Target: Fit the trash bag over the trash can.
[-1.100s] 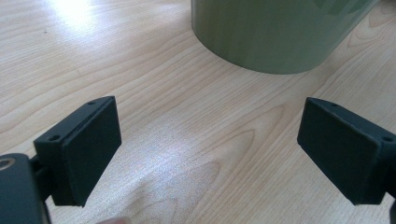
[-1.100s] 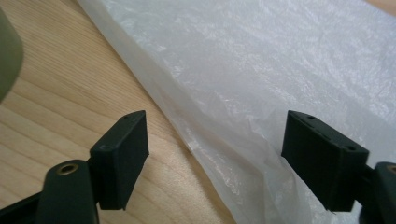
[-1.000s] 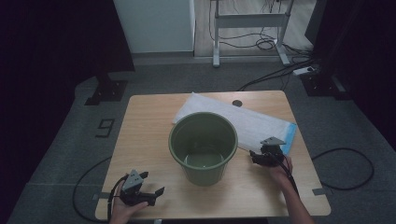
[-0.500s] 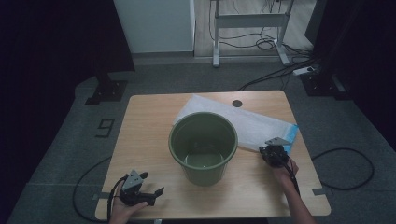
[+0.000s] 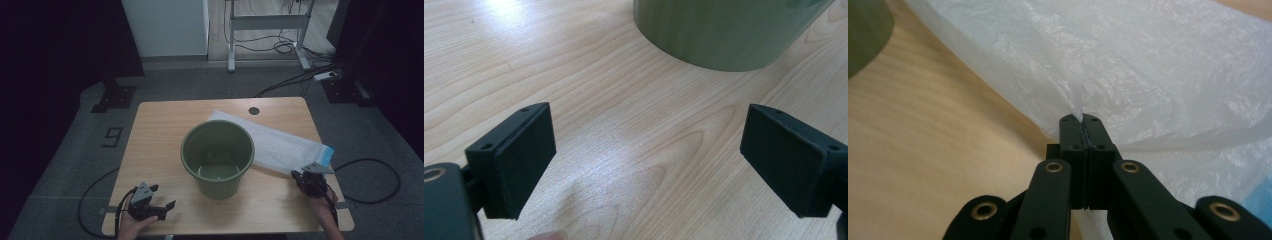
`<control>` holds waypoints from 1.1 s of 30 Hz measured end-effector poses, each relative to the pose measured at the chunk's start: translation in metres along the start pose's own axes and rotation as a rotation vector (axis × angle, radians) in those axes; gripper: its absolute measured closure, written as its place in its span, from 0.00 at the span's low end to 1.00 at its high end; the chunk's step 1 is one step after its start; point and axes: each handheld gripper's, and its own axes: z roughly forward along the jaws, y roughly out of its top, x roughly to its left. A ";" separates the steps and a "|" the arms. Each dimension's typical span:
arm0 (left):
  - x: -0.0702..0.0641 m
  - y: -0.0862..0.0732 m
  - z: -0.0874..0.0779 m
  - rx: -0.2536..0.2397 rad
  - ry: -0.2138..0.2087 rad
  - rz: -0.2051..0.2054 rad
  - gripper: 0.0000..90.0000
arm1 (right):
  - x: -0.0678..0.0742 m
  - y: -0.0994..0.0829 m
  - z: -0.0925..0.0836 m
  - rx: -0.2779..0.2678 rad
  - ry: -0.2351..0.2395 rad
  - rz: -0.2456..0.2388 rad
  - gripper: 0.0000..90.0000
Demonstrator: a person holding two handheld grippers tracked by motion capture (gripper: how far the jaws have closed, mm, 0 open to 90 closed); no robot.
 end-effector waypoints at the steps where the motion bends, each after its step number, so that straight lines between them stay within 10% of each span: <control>1: 0.000 0.000 0.000 0.000 -0.001 0.000 0.08 | -0.002 -0.005 -0.005 -0.003 0.001 0.001 0.98; 14: -0.001 0.000 0.001 0.003 -0.005 0.000 0.08 | -0.022 -0.042 -0.042 0.007 0.021 -0.029 0.97; 19: -0.001 0.000 0.000 0.005 -0.005 0.001 0.08 | -0.020 -0.043 -0.044 -0.004 0.015 -0.029 0.70; 24: -0.001 0.000 0.001 0.005 -0.005 -0.001 0.08 | -0.004 -0.032 -0.048 -0.063 -0.031 -0.034 0.39; 33: -0.001 -0.001 0.001 0.005 -0.007 0.001 0.08 | 0.040 0.014 -0.015 -0.102 0.079 -0.073 0.32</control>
